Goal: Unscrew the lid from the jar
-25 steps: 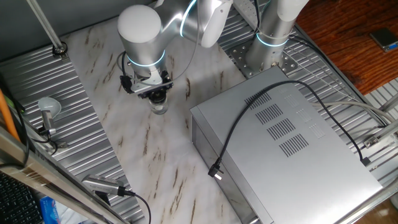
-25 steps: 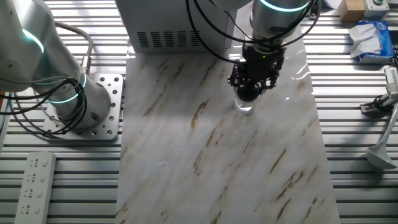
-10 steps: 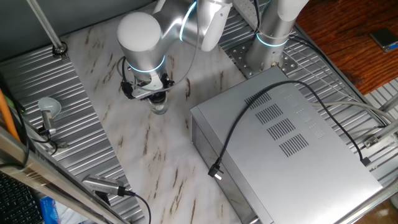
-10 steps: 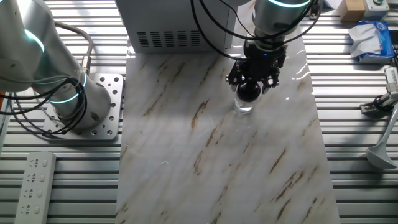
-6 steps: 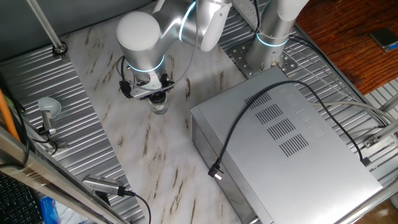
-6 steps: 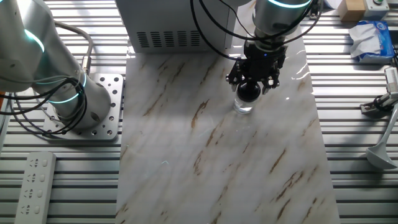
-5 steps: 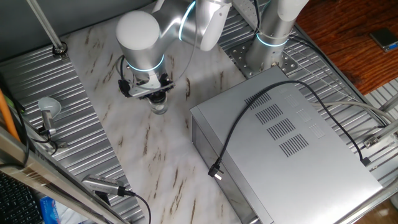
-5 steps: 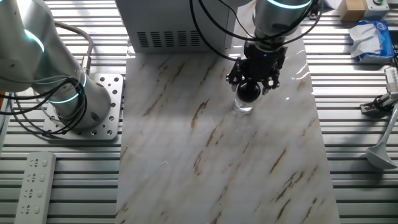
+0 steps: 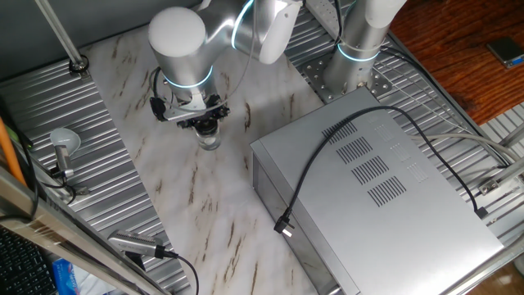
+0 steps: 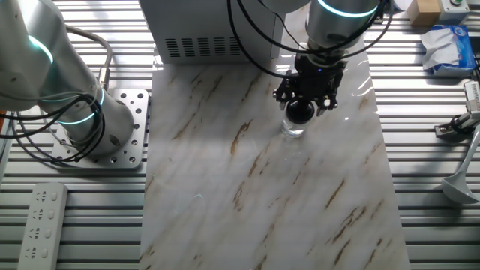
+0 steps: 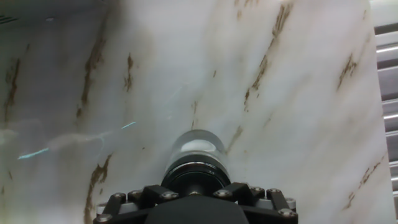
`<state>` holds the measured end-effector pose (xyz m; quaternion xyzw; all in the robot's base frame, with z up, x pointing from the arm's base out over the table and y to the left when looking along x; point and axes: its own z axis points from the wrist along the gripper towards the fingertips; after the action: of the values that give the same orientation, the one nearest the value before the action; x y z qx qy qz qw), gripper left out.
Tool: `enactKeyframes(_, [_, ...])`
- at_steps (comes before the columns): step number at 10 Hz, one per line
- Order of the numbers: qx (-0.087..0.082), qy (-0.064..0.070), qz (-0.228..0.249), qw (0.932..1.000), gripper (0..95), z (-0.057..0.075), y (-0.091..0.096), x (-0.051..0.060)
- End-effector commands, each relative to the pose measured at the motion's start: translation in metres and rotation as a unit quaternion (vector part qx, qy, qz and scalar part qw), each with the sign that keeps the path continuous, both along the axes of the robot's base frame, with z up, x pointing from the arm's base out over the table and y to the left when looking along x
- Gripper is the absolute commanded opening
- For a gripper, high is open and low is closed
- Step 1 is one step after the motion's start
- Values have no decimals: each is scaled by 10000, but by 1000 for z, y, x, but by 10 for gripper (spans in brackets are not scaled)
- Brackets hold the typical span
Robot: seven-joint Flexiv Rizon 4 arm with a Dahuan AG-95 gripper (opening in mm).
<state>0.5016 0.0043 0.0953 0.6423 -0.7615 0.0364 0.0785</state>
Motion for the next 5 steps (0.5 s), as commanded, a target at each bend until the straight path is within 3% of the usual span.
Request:
enactKeyframes(1, [-15,0,-23,10000,760,-2,2,1])
enactKeyframes(2, [-19,2,-25,10000,760,-3,4,1])
enactKeyframes(3, [-26,2,-32,10000,950,-3,6,1])
enactKeyframes(5, [-60,9,-42,10000,950,-3,7,-2])
